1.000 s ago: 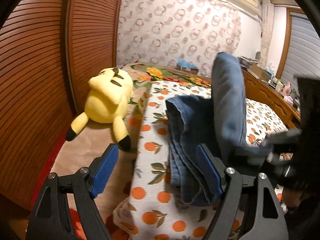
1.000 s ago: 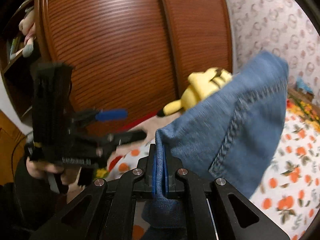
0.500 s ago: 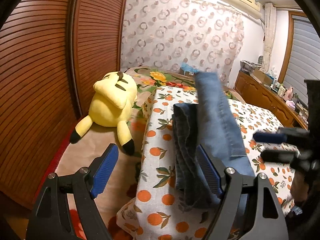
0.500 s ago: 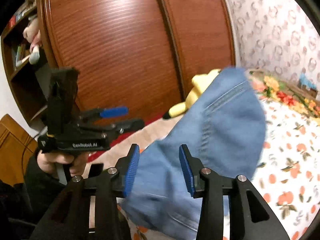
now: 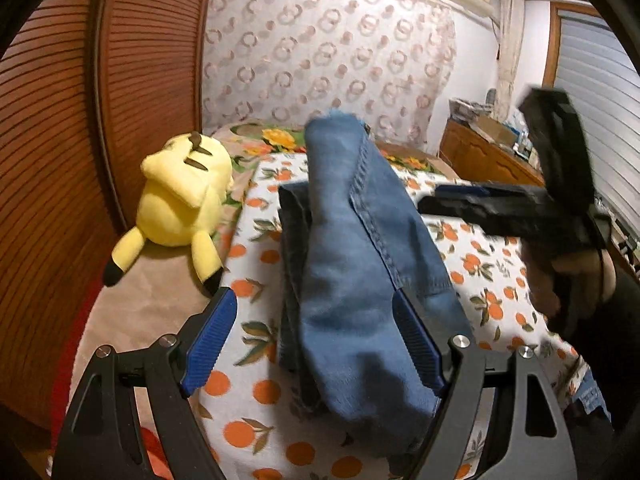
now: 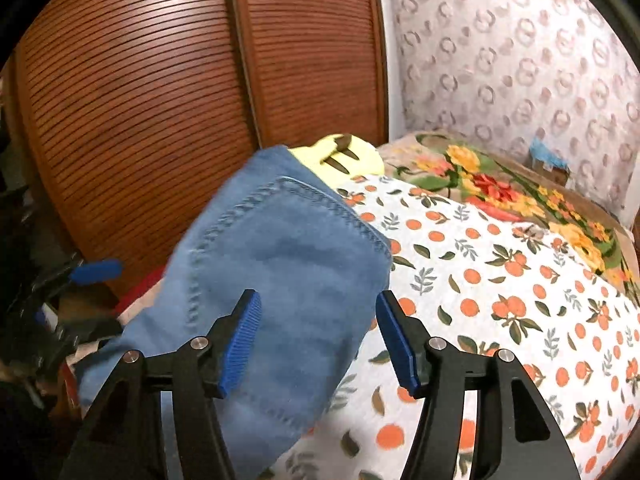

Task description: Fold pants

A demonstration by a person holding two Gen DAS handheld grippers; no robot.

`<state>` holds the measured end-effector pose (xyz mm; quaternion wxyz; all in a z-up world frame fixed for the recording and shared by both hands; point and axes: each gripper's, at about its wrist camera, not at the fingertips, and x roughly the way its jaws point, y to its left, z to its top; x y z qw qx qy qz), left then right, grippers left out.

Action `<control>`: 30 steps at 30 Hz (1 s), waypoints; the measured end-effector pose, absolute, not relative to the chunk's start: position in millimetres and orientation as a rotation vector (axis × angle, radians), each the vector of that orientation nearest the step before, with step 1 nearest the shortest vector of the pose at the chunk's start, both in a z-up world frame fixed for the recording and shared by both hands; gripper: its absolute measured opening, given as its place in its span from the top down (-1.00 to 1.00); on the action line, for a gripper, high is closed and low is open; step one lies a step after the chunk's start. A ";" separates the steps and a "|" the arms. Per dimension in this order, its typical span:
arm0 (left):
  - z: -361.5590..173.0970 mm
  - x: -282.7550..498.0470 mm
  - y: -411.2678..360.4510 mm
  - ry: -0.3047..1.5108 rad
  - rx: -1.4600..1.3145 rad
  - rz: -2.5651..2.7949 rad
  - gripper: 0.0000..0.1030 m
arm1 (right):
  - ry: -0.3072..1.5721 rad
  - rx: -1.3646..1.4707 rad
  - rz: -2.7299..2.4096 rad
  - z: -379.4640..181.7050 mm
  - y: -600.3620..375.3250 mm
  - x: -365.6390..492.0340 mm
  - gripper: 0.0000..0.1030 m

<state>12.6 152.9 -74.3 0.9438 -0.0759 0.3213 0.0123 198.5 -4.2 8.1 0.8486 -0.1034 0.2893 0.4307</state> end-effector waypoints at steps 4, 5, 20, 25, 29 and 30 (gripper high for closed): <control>-87.1 16.8 148.7 0.701 -0.132 0.024 -0.57 | 0.643 -0.209 0.890 15.5 33.4 223.2 -0.26; -90.4 17.5 148.1 0.712 -0.129 0.024 -0.57 | 0.650 -0.208 0.888 14.1 38.5 227.4 -0.27; -112.8 15.3 153.3 0.751 -0.172 0.025 -0.57 | 0.800 -0.166 0.925 -25.1 80.5 285.8 -0.65; -113.1 15.2 155.6 0.748 -0.176 0.024 -0.57 | 0.825 -0.128 0.958 -33.6 78.9 297.1 -0.65; -111.3 14.0 156.2 0.744 -0.186 0.006 -0.39 | 0.839 -0.108 0.990 -38.6 79.7 303.5 -0.49; -110.7 12.8 155.7 0.741 -0.191 -0.005 -0.35 | 0.841 -0.103 1.000 -38.6 80.1 303.0 -0.43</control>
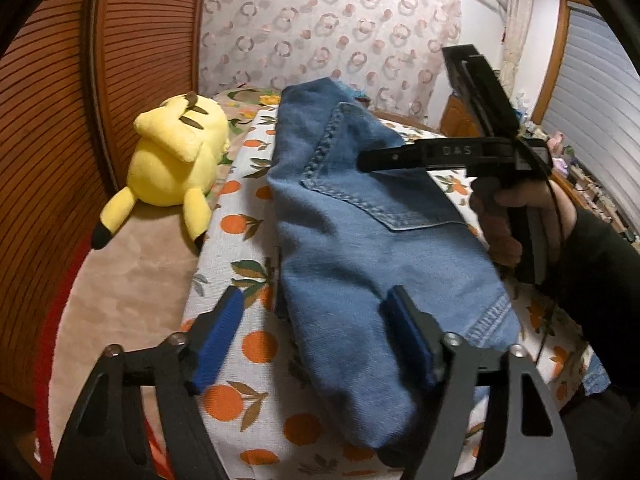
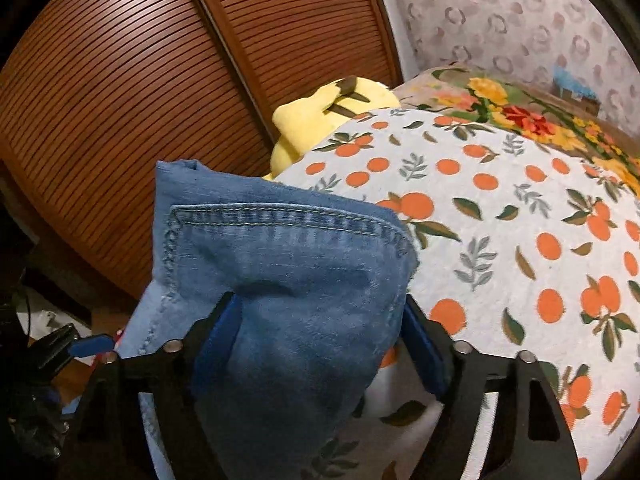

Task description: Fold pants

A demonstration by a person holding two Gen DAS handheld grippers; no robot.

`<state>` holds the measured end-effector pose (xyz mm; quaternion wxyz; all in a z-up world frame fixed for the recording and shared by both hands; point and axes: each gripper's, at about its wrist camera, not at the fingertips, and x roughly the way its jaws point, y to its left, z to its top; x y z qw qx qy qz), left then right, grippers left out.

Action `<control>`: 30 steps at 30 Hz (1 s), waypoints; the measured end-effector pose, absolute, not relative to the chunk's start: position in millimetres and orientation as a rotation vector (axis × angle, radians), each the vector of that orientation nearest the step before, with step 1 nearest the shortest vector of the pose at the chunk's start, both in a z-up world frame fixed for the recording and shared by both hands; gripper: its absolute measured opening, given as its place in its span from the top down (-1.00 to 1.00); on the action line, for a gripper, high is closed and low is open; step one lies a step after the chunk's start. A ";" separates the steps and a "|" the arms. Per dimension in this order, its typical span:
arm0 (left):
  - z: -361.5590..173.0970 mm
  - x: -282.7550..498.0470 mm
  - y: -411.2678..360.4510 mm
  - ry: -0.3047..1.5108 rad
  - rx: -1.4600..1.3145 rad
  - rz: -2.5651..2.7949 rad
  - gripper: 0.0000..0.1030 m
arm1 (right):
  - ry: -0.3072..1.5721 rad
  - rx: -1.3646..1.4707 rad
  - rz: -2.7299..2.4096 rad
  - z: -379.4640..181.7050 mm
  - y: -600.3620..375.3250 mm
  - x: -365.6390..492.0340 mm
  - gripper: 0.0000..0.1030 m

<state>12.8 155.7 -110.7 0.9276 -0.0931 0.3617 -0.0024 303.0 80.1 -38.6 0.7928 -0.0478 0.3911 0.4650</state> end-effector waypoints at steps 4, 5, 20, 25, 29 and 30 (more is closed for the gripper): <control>-109.9 11.4 154.3 0.736 -0.222 -0.065 0.11 | 0.854 -0.088 1.032 -39.2 79.0 307.2 -0.11; -109.5 12.4 154.3 0.734 -0.231 -0.078 0.25 | 0.856 -0.085 1.040 -38.0 78.3 308.3 -0.05; -76.0 25.7 191.2 0.641 -0.317 -0.028 0.78 | 0.670 -0.060 1.230 34.0 89.1 302.6 0.50; -55.3 49.2 213.5 0.611 -0.301 0.003 0.78 | 0.626 -0.052 1.250 47.7 100.9 325.3 0.50; -47.6 83.0 230.6 0.612 -0.269 0.020 0.78 | 0.622 -0.022 1.231 49.9 108.9 355.3 0.50; -47.1 93.4 233.3 0.616 -0.266 0.022 0.78 | 0.622 -0.015 1.223 48.6 110.7 364.2 0.50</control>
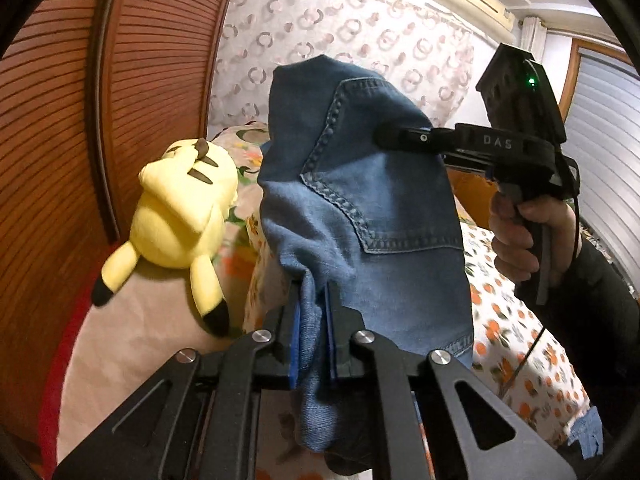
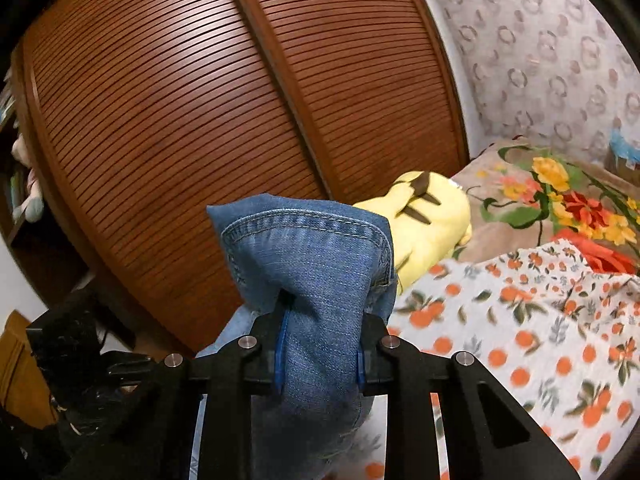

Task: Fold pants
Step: 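Press the folded jeans down and open both grippers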

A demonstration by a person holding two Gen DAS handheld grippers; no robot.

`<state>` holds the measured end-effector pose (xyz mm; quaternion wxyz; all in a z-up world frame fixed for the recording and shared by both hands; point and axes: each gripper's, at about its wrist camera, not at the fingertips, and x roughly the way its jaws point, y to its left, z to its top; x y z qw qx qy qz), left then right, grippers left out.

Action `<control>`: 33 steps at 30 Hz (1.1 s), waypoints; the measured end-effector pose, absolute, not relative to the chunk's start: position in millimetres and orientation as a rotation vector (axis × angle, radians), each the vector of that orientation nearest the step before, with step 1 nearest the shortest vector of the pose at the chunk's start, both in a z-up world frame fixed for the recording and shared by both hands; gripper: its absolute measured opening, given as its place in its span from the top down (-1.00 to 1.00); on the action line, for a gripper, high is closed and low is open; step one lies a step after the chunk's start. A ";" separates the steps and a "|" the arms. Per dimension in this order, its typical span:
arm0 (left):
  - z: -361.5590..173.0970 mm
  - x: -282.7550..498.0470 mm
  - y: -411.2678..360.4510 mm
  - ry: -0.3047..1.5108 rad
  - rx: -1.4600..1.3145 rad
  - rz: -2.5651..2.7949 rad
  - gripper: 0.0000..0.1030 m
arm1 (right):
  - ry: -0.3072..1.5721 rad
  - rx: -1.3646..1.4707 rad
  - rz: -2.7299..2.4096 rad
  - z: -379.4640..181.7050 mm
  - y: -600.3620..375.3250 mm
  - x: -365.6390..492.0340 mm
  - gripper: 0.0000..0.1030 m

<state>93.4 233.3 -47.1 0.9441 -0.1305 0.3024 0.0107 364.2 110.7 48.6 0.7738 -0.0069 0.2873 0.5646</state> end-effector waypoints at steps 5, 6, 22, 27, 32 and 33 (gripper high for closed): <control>-45.1 135.9 242.0 0.630 -0.246 0.022 0.78 | 0.626 0.012 1.177 36.6 117.5 403.5 0.50; -45.4 145.8 242.8 0.635 -0.237 0.021 0.78 | 0.628 0.021 1.164 32.9 119.3 413.8 0.50; -72.8 191.9 242.9 0.762 -0.157 0.072 0.81 | 0.748 -0.109 0.857 -21.0 130.3 475.3 -0.34; -65.3 190.7 238.3 0.739 -0.158 0.078 0.81 | 0.666 -0.139 0.816 4.7 123.0 453.9 -0.34; -56.6 193.1 229.6 0.718 -0.163 0.039 0.03 | 0.599 -0.168 0.890 6.1 123.7 426.5 0.20; -56.6 193.6 228.3 0.716 -0.163 0.039 -0.02 | 0.598 -0.185 0.897 2.4 129.2 425.1 0.39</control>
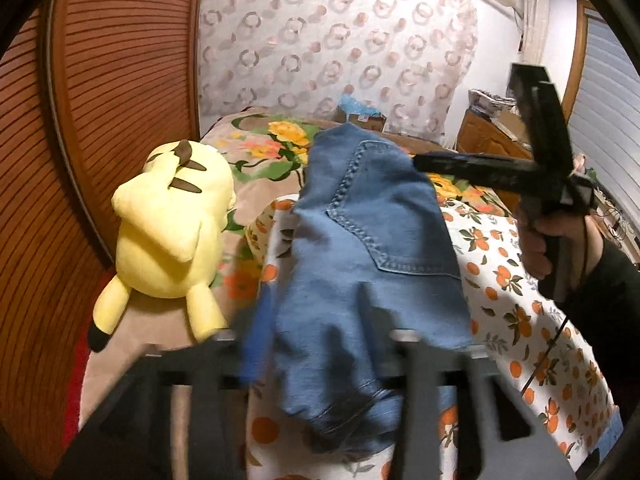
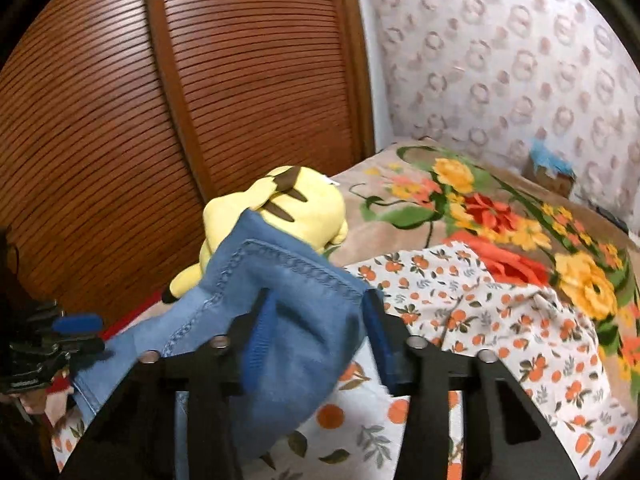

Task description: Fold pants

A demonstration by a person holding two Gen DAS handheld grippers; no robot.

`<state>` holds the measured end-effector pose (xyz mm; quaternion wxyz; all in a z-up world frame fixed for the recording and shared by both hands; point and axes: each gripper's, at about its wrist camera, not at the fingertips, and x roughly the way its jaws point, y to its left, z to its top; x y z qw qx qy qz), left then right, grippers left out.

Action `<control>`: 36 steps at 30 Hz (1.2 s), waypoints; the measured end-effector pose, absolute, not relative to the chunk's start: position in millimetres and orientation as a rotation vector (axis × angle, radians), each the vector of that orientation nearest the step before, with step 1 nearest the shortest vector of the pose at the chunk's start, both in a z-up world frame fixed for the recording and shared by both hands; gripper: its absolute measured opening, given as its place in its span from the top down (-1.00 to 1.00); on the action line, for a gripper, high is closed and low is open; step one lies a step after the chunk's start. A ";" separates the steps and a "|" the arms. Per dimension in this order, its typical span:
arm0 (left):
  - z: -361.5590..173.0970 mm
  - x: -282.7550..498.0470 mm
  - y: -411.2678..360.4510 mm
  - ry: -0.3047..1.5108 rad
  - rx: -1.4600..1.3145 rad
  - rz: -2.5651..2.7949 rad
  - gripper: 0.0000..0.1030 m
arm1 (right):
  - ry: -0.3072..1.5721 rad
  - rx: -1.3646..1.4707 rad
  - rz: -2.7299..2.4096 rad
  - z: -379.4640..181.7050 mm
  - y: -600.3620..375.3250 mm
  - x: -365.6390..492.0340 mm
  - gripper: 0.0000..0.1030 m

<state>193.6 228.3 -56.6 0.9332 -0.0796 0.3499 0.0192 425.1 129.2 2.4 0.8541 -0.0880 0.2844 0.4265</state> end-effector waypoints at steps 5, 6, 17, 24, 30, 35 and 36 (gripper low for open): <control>-69.4 199.1 221.1 0.763 -0.144 0.057 -0.14 | 0.624 -0.196 0.884 -14.5 143.8 431.0 0.44; -73.4 199.7 220.2 0.777 -0.142 0.060 -0.14 | 0.630 -0.198 0.879 -17.4 146.0 434.9 0.45; -90.8 195.7 220.9 0.807 -0.150 0.095 -0.15 | 0.666 -0.221 0.865 -25.8 171.3 475.6 0.44; -84.2 191.4 215.7 0.801 -0.132 0.111 -0.15 | 0.651 -0.200 0.842 -18.1 158.1 460.6 0.44; -73.0 182.2 209.0 0.781 -0.113 0.122 -0.15 | 0.629 -0.194 0.847 -7.0 140.0 429.2 0.44; -64.6 173.8 198.3 0.762 -0.102 0.109 -0.23 | 0.620 -0.195 0.858 -1.7 125.3 401.0 0.44; -62.5 171.4 195.8 0.757 -0.100 0.104 -0.27 | 0.616 -0.194 0.858 -0.1 121.3 394.6 0.44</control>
